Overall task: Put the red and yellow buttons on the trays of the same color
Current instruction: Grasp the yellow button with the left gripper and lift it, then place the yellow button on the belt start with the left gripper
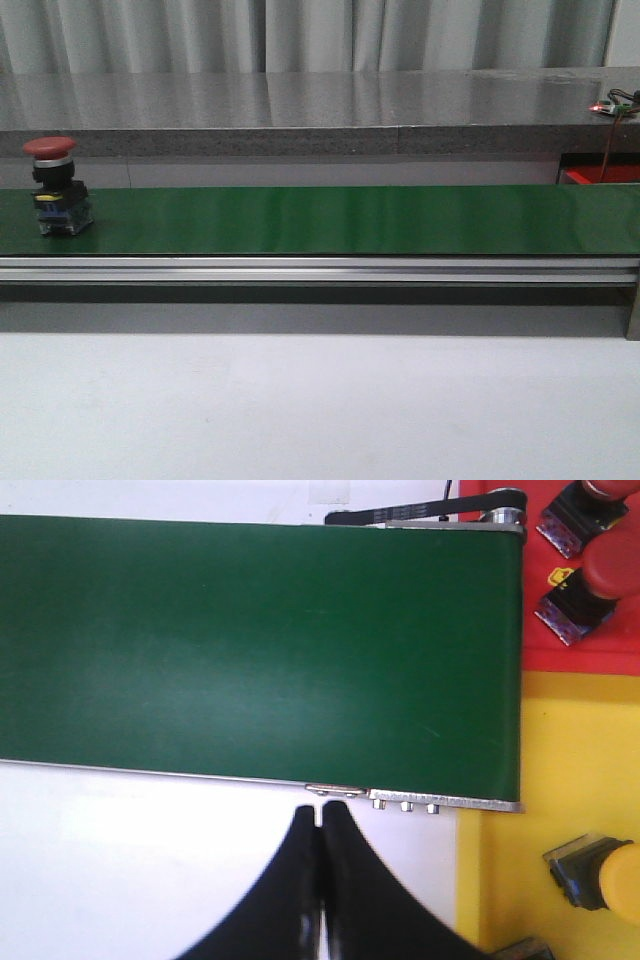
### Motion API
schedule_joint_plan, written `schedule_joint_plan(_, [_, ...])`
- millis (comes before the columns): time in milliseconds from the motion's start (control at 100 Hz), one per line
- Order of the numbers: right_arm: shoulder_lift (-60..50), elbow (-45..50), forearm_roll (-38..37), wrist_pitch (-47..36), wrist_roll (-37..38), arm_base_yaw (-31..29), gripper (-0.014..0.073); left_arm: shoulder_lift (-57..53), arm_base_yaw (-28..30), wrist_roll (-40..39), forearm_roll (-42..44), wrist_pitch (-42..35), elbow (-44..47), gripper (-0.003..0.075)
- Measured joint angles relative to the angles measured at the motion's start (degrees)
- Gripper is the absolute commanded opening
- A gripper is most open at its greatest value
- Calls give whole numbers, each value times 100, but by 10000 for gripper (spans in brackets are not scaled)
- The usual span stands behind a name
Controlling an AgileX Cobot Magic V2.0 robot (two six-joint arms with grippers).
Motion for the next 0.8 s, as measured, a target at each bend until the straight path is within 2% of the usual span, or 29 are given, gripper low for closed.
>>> schedule_joint_plan(470, [0,0,0,0,0,0,-72,-1389,-36,10,88,797,11,91])
schedule_joint_plan(800, [0,0,0,0,0,0,-72,-1794,-538,19,88,954,592,91])
